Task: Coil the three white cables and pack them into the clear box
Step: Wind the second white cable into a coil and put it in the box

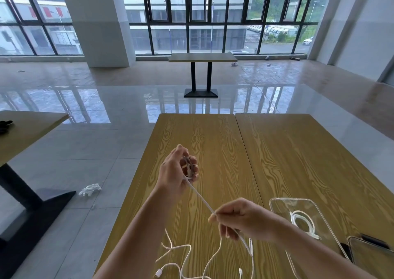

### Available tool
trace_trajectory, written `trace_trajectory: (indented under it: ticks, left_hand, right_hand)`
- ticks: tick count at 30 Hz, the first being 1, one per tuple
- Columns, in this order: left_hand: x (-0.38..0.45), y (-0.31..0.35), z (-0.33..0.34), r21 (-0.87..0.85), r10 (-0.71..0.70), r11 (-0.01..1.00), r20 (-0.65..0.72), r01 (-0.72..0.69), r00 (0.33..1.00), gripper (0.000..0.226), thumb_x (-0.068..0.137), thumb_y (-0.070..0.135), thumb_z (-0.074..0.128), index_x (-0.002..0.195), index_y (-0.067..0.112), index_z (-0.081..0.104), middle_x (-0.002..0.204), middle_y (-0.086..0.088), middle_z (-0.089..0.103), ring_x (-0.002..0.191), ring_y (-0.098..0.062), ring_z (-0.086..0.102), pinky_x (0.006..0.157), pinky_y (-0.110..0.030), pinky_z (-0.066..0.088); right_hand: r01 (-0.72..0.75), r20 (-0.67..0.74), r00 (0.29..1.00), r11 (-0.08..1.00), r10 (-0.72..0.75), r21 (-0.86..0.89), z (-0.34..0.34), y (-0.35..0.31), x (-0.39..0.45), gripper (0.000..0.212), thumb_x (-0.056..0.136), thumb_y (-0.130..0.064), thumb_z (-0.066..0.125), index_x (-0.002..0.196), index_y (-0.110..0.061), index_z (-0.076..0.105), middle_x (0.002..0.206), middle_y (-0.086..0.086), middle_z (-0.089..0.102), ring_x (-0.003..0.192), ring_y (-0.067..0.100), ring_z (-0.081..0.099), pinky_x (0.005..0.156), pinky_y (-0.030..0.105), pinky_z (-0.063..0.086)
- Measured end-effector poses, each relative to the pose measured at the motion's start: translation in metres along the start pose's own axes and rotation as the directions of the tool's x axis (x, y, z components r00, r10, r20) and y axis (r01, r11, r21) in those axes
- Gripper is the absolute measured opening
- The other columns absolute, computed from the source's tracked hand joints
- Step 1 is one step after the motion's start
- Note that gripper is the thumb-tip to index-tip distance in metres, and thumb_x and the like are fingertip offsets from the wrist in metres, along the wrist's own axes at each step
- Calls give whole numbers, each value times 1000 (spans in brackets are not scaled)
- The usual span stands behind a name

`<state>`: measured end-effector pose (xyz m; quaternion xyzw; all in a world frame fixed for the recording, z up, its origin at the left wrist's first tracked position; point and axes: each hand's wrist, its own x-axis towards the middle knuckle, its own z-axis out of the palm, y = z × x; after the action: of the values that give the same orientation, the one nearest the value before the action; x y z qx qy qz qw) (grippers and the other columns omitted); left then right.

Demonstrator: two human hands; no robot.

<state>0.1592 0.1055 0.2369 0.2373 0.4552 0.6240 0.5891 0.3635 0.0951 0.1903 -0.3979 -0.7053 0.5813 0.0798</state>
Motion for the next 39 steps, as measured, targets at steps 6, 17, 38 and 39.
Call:
trace_trajectory:
  ticks: [6, 17, 38, 39]
  left_hand:
    - [-3, 4, -5, 68, -60, 996, 143, 51, 988, 33, 103, 34, 41, 81, 14, 55, 72, -9, 59, 59, -20, 54, 51, -29, 42]
    - [-11, -20, -10, 596, -183, 803, 215, 20, 959, 30, 105, 30, 40, 89, 11, 57, 77, -7, 60, 76, -21, 61, 70, -39, 53]
    - [-7, -39, -27, 671, -292, 737, 202, 85, 935, 25, 105, 33, 41, 91, 15, 52, 97, -11, 73, 81, -24, 68, 73, -38, 53]
    - [-6, -42, -26, 661, -277, 746, 204, 76, 939, 23, 104, 33, 42, 93, 16, 53, 94, -9, 72, 79, -23, 66, 70, -36, 52]
  right_hand:
    - [-92, 122, 984, 959, 129, -268, -14, 16, 6, 21, 101, -25, 54, 105, -34, 73, 81, -7, 72, 79, 10, 68, 80, 27, 56]
    - [-19, -164, 974, 667, -154, -745, -21, 16, 22, 41, 97, -20, 55, 57, -19, 49, 54, -9, 46, 46, 6, 41, 50, 26, 43]
    - [91, -504, 832, 952, -234, -291, -16, 10, 10, 17, 92, -16, 68, 75, -17, 71, 61, -1, 66, 52, 3, 57, 53, 27, 54]
    - [104, -512, 834, 971, -204, -217, -13, 8, 9, 16, 92, -15, 68, 77, -15, 71, 62, 2, 66, 53, 8, 60, 56, 31, 57]
